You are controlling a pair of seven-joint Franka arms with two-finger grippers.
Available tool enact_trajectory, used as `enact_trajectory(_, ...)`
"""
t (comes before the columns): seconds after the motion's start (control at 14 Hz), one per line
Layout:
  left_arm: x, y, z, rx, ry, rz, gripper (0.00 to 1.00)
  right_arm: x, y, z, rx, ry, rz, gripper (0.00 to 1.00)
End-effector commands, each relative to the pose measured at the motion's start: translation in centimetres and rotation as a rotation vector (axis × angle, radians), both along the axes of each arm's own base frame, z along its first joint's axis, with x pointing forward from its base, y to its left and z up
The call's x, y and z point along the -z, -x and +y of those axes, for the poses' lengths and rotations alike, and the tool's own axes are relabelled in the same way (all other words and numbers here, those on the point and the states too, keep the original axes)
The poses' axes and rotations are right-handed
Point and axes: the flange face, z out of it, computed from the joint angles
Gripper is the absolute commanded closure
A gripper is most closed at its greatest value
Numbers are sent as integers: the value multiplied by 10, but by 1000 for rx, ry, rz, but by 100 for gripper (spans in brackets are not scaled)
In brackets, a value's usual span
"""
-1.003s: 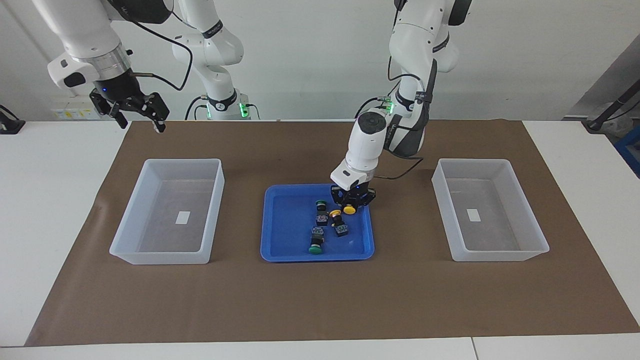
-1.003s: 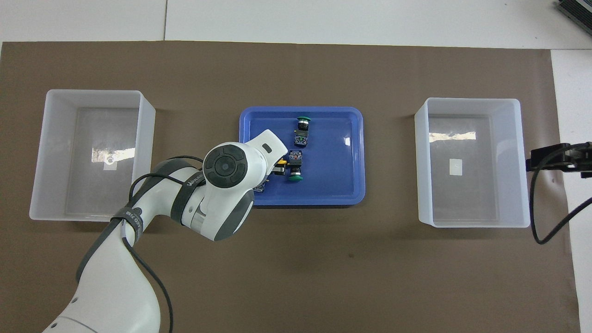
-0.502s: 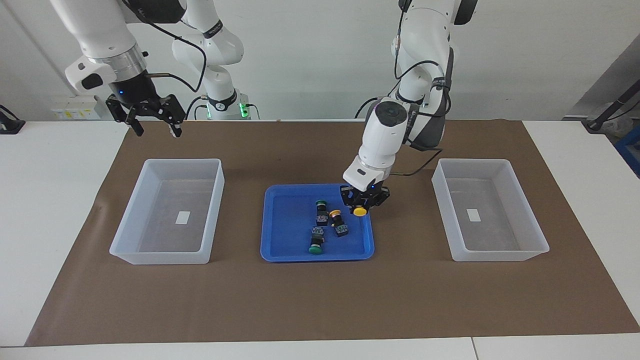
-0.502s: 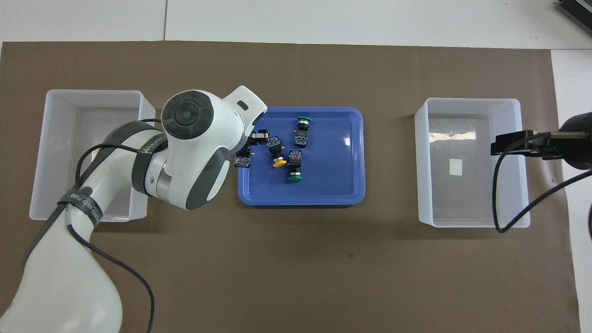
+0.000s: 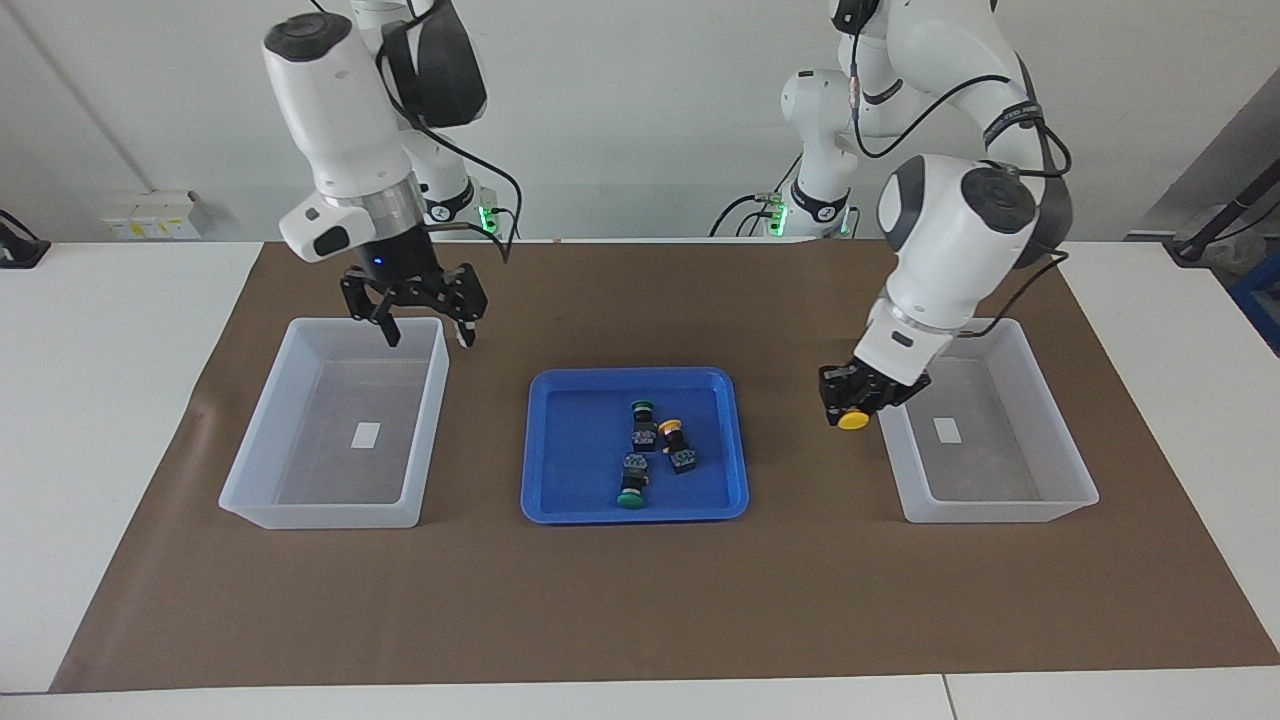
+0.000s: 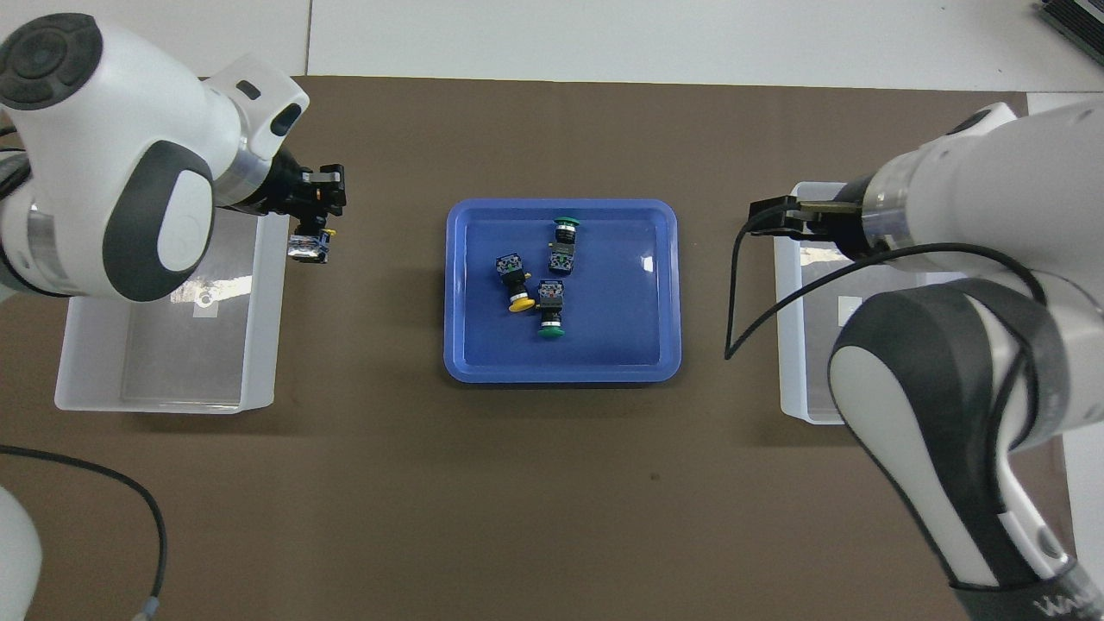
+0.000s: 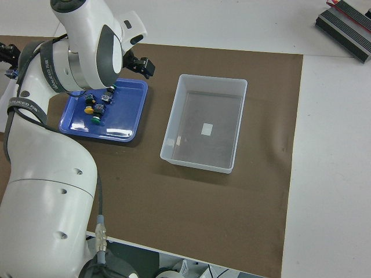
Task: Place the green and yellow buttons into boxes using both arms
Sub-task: 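Carry the yellow button to the box while the right gripper reaches the tray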
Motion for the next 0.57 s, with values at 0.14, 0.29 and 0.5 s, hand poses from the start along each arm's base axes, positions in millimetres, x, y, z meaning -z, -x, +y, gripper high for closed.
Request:
enact_trajectory(0.14, 17, 9, 106, 55, 12, 40, 88, 64, -34, 70, 78, -73, -65, 0)
enact_trajectory(0.29, 31, 19, 149, 94, 4, 23, 88, 95, -52, 92, 94, -92, -89, 0)
enact_trajectory(0.5, 65, 41, 170, 105, -10, 22, 88, 140, -51, 137, 75, -108, -94, 0)
